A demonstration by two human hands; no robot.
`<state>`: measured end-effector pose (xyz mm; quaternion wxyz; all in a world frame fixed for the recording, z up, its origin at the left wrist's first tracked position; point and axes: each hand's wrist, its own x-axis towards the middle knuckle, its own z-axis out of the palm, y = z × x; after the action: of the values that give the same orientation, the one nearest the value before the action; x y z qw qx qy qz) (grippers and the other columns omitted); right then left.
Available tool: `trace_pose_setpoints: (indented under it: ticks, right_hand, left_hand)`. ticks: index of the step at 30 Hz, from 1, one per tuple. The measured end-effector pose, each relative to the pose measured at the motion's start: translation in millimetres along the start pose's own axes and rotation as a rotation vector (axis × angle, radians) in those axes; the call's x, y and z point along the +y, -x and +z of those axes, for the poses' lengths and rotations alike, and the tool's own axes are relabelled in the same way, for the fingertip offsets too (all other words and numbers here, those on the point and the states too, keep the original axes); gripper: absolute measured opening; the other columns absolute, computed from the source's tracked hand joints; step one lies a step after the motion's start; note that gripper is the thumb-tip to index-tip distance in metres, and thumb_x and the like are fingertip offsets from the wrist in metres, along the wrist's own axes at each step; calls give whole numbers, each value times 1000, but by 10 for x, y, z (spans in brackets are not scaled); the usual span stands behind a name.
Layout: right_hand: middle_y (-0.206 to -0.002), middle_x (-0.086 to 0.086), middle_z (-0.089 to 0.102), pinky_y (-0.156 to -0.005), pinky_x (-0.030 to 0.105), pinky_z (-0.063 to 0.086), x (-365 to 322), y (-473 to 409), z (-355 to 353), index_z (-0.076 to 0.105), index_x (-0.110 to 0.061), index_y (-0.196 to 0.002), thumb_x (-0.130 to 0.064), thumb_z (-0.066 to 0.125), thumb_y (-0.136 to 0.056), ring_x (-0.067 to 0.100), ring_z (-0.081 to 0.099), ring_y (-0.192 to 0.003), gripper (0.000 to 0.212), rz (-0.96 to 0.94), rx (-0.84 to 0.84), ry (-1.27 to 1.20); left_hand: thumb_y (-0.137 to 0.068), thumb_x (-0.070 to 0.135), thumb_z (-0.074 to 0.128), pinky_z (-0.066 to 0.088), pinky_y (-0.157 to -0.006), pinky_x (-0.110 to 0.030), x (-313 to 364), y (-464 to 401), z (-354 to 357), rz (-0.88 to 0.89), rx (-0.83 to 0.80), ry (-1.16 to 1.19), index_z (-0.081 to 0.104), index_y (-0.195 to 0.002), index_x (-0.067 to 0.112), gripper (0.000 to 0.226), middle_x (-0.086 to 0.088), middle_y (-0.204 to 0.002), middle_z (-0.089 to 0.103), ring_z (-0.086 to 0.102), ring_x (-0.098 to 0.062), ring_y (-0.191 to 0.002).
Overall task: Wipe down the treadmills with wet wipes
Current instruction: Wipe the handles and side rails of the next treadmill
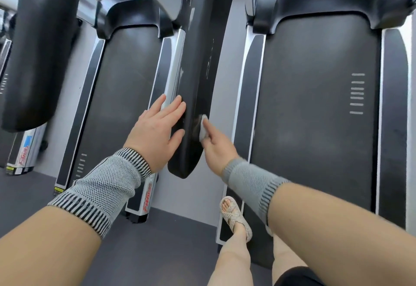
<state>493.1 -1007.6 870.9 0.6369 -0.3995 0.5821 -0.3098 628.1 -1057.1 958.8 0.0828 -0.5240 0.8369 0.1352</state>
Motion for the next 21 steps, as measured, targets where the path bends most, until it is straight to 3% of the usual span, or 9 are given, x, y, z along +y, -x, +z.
trace_pose_setpoints:
  ticks: [3,9,13,15,18,21]
  right_hand:
    - [-148,-1,39,-107,29,34,-139,-357,-131,21,-31,-150,-17,33,-102,20,42,-132,52,55,63,-20]
    - [-142,-1,44,-93,18,32,-8,2,-15,25,-29,-148,-13,35,-102,14,46,-125,50,50,-28,-40]
    - [-145,3,43,-99,27,39,-155,-371,-176,22,-26,-150,-15,35,-101,21,48,-124,51,70,42,24]
    - [-135,5,50,-91,24,39,-209,-328,-190,30,-22,-145,-11,34,-100,16,51,-108,47,14,55,40]
    - [-122,-7,46,-94,19,35,-175,102,-88,32,-29,-141,-7,35,-98,9,47,-106,49,-103,-49,7]
    - [-138,-10,42,-103,22,33,-192,111,-69,27,-30,-146,-8,36,-98,11,47,-119,54,-201,-71,12]
  left_hand:
    - [-93,19,57,30,-112,-54,25,-2,4,-31,-7,14,38,-146,13,56,2,-154,32,17,-26,-146]
    - [-93,16,58,32,-111,-53,37,12,-11,-42,-2,38,39,-145,13,56,2,-153,33,19,-25,-146]
    - [-93,18,57,29,-114,-48,64,0,-13,-58,-14,19,37,-146,15,56,5,-154,31,18,-23,-146]
    - [-93,18,56,29,-114,-44,69,5,-11,-75,-17,15,37,-146,16,57,7,-154,30,16,-21,-147]
    - [-95,17,53,27,-115,-40,74,8,-29,-97,-20,28,34,-147,19,56,14,-153,25,13,-17,-147]
    - [-96,15,50,28,-115,-39,75,-11,-45,-103,-12,32,35,-147,20,54,19,-150,22,12,-16,-147]
